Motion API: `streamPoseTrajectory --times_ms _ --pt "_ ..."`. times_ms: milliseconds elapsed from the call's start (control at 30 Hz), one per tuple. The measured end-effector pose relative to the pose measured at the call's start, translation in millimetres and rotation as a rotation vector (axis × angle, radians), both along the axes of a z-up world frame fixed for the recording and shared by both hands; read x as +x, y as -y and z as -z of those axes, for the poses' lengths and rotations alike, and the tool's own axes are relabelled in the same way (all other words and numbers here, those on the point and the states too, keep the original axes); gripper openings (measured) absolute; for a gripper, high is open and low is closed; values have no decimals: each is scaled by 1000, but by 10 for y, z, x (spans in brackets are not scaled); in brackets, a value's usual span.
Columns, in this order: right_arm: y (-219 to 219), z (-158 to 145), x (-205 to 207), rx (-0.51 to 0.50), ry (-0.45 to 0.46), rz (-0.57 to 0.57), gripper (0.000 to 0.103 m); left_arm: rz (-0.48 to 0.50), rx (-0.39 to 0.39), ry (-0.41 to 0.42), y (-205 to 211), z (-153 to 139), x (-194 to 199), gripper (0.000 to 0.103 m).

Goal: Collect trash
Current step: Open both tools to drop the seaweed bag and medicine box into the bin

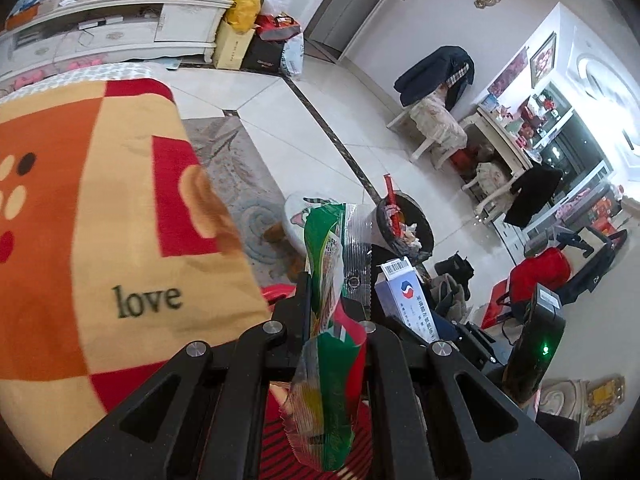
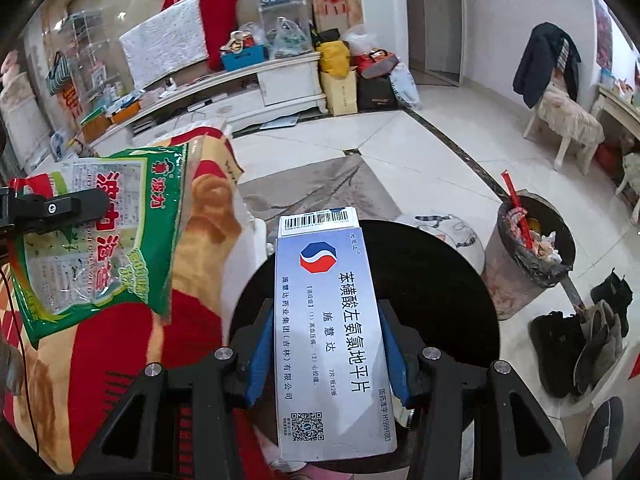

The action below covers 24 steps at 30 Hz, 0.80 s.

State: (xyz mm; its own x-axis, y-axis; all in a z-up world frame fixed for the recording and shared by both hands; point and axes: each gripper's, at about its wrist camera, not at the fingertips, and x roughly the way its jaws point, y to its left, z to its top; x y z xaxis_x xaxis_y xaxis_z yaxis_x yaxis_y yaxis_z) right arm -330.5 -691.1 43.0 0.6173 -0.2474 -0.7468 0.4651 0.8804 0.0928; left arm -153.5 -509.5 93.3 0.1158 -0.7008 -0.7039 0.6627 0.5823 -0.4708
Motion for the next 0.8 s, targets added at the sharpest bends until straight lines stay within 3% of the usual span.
streamPoseTrajectory --times_ms 500,667,700,733,800 --pt "252 53 -108 8 -13 56 47 19 -1 -45 312 298 -38 4" --pt "318 69 -111 13 -18 87 47 34 -42 -67 308 375 -26 7" --pt "323 66 -109 14 -19 97 49 47 -50 -73 318 385 -28 16" --pt "353 69 -117 15 -20 114 51 65 -58 -82 321 407 -27 38" --pt "414 57 -131 21 -22 154 60 67 -72 -97 311 419 -24 63"
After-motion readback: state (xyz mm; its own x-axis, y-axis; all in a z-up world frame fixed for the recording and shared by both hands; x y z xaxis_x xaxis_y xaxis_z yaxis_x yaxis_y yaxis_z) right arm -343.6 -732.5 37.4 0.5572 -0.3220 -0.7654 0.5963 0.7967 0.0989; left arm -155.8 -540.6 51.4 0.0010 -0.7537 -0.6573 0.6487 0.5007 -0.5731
